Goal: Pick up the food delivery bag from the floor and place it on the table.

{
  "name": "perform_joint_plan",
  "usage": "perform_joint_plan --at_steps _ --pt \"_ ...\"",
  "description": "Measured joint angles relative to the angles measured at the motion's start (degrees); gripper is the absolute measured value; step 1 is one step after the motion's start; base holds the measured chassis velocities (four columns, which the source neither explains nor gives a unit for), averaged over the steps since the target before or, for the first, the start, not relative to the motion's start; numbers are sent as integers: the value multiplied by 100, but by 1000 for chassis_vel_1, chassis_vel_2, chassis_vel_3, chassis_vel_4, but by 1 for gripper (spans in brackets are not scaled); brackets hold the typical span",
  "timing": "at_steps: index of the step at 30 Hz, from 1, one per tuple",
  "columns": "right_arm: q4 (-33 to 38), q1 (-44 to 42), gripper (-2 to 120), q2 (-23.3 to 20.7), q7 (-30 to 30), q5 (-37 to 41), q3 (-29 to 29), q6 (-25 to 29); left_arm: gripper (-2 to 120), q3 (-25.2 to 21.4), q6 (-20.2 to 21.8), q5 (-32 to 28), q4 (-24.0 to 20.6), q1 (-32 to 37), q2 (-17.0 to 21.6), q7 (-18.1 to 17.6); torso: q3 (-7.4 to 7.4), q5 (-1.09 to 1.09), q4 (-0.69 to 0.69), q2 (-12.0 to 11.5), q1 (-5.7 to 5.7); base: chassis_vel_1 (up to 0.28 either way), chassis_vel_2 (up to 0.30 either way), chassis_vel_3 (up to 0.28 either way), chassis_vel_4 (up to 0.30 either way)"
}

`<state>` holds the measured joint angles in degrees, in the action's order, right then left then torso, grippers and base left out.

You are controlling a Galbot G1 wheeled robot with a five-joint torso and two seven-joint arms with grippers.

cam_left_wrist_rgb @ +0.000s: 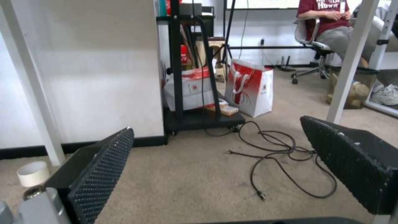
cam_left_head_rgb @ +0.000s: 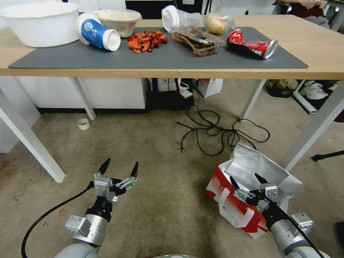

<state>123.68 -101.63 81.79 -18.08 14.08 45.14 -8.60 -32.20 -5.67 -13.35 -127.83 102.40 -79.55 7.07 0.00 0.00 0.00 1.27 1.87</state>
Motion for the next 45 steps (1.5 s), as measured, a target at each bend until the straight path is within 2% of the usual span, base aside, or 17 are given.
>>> perform_joint_plan --at_steps 9,11,12,13,16,17,19,20,21,24,25,28,29,31,36,45 --pt "193 16 100 -349 -45 6 289 9 100 10 -116 38 15 2 -15 49 0 0 -1 24 1 0 0 0 0" --pt "205 51 100 -514 -74 41 406 9 100 20 -131 47 18 1 -16 49 0 1 -1 26 2 0 0 0 0" --pt "168 127 100 -797 -106 151 586 -19 100 27 -140 52 18 0 -16 48 0 1 -1 30 3 0 0 0 0" --pt "168 127 100 -797 -106 151 586 -19 100 27 -140 52 18 0 -16 48 0 1 -1 30 3 0 0 0 0" --pt "-262 392 100 -1688 -219 572 976 -195 100 32 -154 72 10 14 36 33 0 3 -2 37 5 0 0 0 0" --pt "-262 392 100 -1688 -219 572 976 -195 100 32 -154 72 10 14 36 33 0 3 -2 37 5 0 0 0 0" --pt "-877 715 100 -2796 -419 823 1043 -326 100 28 -177 94 -9 48 76 18 0 3 -1 42 6 0 0 0 0" --pt "-1115 916 100 -3251 -462 890 938 -408 100 27 -179 104 -23 53 75 15 0 3 -1 44 7 0 0 0 0" --pt "-1115 916 100 -3251 -462 890 938 -408 100 27 -179 104 -23 53 75 15 0 3 -1 44 7 0 0 0 0" --pt "-1594 1571 100 -3905 -472 951 441 -689 100 45 -185 184 -44 77 55 16 0 1 1 48 7 0 0 0 0" --pt "-1594 1571 100 -3905 -472 951 441 -689 100 45 -185 184 -44 77 55 16 0 1 1 48 7 0 0 0 0" --pt "-2259 2608 100 -4396 -381 727 -642 -1215 100 75 -189 300 -88 151 30 39 0 2 3 52 8 0 0 0 0" --pt "-2259 2608 100 -4396 -381 727 -642 -1215 100 75 -189 300 -88 151 30 39 0 2 3 52 8 0 0 0 0" --pt "-2529 2907 100 -4541 -376 546 -1038 -1429 100 71 -189 309 -92 144 6 35 1 0 -1 53 8 0 0 0 0" --pt "-2859 3284 100 -4686 -381 238 -1629 -1775 100 51 -185 310 -81 128 -28 22 0 0 -1 56 8 0 0 0 0" --pt "-3053 3775 100 -4645 -370 -126 -2369 -2496 100 37 -184 310 -6 82 -95 -6 0 -1 0 59 9 0 0 0 0"
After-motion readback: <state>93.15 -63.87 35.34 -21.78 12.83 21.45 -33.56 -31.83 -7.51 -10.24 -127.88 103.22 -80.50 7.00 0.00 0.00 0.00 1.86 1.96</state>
